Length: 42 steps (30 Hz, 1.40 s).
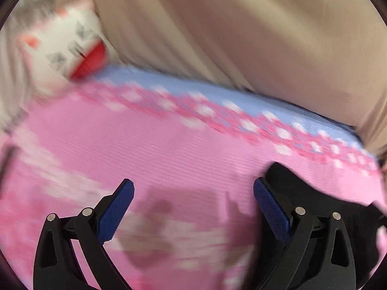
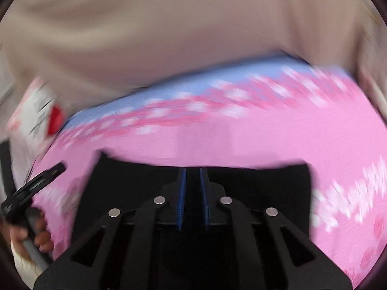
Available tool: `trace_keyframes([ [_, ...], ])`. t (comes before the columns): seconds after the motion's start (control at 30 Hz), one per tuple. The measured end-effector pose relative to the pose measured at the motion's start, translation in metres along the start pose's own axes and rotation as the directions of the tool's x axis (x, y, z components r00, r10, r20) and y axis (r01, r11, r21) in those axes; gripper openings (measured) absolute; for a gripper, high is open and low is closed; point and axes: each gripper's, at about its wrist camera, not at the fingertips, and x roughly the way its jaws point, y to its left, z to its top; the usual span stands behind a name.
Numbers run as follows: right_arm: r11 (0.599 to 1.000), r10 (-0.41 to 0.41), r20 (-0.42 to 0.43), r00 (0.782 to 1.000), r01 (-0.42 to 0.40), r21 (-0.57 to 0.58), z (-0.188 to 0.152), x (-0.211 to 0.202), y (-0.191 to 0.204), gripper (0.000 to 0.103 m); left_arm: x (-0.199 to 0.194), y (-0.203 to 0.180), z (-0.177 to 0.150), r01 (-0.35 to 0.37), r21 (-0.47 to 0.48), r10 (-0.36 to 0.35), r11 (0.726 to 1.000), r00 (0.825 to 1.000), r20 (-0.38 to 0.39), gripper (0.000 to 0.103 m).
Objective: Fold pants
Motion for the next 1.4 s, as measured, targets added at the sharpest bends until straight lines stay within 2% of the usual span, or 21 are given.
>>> trace_keyframes([
  [0.07, 0.992, 0.049, -0.031, 0.998, -0.053, -0.119, 0.004, 0.026, 0.046, 0.019, -0.018, 0.014, -0.005, -0.048, 0.025, 0.047, 0.999, 0.998, 0.036, 0.097],
  [0.2, 0.986, 0.054, -0.140, 0.989, -0.075, -0.148, -0.003, 0.109, 0.086, 0.022, -0.039, 0.026, -0.014, -0.060, 0.067, 0.056, 0.996, 0.996, 0.069, 0.097],
  [0.23, 0.987, 0.016, -0.150, 0.989, -0.040, -0.157, -0.010, 0.129, 0.095, 0.022, -0.042, 0.027, -0.017, -0.078, 0.085, 0.072, 0.993, 0.994, 0.077, 0.097],
  [0.37, 0.984, -0.043, -0.122, 0.992, 0.020, -0.177, -0.005, 0.130, 0.114, 0.022, -0.044, 0.022, -0.025, -0.104, 0.122, 0.093, 0.987, 0.991, 0.091, 0.097],
  [0.43, 0.980, -0.065, -0.115, 0.991, 0.041, -0.192, -0.005, 0.130, 0.119, 0.022, -0.042, 0.017, -0.025, -0.075, 0.119, 0.066, 0.990, 0.994, 0.082, 0.097],
  [0.5, 0.986, -0.039, -0.121, 0.992, 0.019, -0.163, -0.003, 0.135, 0.113, 0.022, -0.041, 0.004, -0.024, -0.027, 0.127, 0.021, 0.991, 0.998, 0.053, 0.097],
  [0.57, 0.993, 0.114, -0.104, 0.988, -0.116, -0.012, 0.004, 0.119, 0.086, 0.022, -0.045, -0.009, -0.023, 0.015, 0.144, -0.020, 0.989, 0.999, 0.031, 0.097],
  [0.6, 0.984, 0.168, -0.052, 0.984, -0.164, 0.066, 0.007, 0.096, 0.067, 0.021, -0.050, -0.015, -0.024, 0.037, 0.156, -0.041, 0.987, 0.999, 0.025, 0.097],
  [0.67, 0.993, 0.090, 0.035, 0.995, -0.093, 0.070, 0.008, 0.058, 0.040, 0.020, -0.060, -0.028, -0.029, 0.078, 0.197, -0.083, 0.977, 0.996, 0.021, 0.097],
  [0.73, 0.996, 0.004, 0.057, 0.998, -0.009, 0.087, 0.003, 0.033, 0.006, 0.020, -0.066, -0.038, -0.036, 0.089, 0.232, -0.097, 0.969, 0.995, 0.021, 0.097],
  [0.8, 0.984, -0.066, 0.039, 0.997, 0.059, 0.166, -0.010, 0.022, -0.045, 0.021, -0.069, -0.052, -0.045, 0.110, 0.264, -0.118, 0.958, 0.993, 0.015, 0.097],
  [0.83, 0.971, -0.139, -0.001, 0.990, 0.137, 0.197, -0.021, 0.026, -0.074, 0.018, -0.068, -0.060, -0.049, 0.122, 0.276, -0.128, 0.953, 0.992, 0.005, 0.097],
  [0.87, 0.955, -0.159, -0.062, 0.985, 0.170, 0.243, -0.036, 0.037, -0.107, 0.018, -0.065, -0.070, -0.054, 0.130, 0.289, -0.133, 0.949, 0.991, -0.009, 0.097],
  [0.93, 0.914, -0.026, 0.022, 0.999, 0.015, 0.405, -0.048, 0.017, -0.134, 0.018, -0.058, -0.089, -0.063, 0.134, 0.315, -0.128, 0.940, 0.991, -0.037, 0.097],
  [0.97, 0.911, -0.020, 0.047, 0.999, -0.001, 0.412, -0.047, 0.002, -0.132, 0.020, -0.056, -0.095, -0.065, 0.129, 0.328, -0.122, 0.936, 0.992, -0.041, 0.097],
  [1.07, 0.954, -0.029, 0.126, 0.992, -0.010, 0.299, -0.048, -0.035, -0.106, 0.023, -0.048, -0.110, -0.075, 0.097, 0.369, -0.085, 0.924, 0.995, -0.049, 0.097],
  [1.13, 0.963, -0.046, 0.090, 0.995, 0.020, 0.268, -0.057, -0.035, -0.102, 0.027, -0.040, -0.116, -0.082, 0.080, 0.381, -0.058, 0.921, 0.996, -0.069, 0.097],
  [1.17, 0.966, -0.095, 0.034, 0.995, 0.084, 0.243, -0.066, -0.024, -0.103, 0.033, -0.035, -0.116, -0.083, 0.075, 0.380, -0.048, 0.922, 0.996, -0.078, 0.097],
  [1.2, 0.968, -0.135, -0.025, 0.990, 0.138, 0.208, -0.075, -0.009, -0.106, 0.032, -0.031, -0.116, -0.085, 0.072, 0.375, -0.040, 0.924, 0.995, -0.092, 0.098],
  [1.3, 0.970, -0.117, 0.031, 0.993, 0.107, 0.219, -0.082, -0.033, -0.099, 0.033, -0.028, -0.113, -0.089, 0.076, 0.348, -0.041, 0.934, 0.994, -0.105, 0.098],
  [1.4, 0.987, -0.091, 0.107, 0.990, 0.075, 0.142, -0.085, -0.074, -0.075, 0.034, -0.031, -0.112, -0.090, 0.072, 0.356, -0.036, 0.932, 0.994, -0.106, 0.098],
])
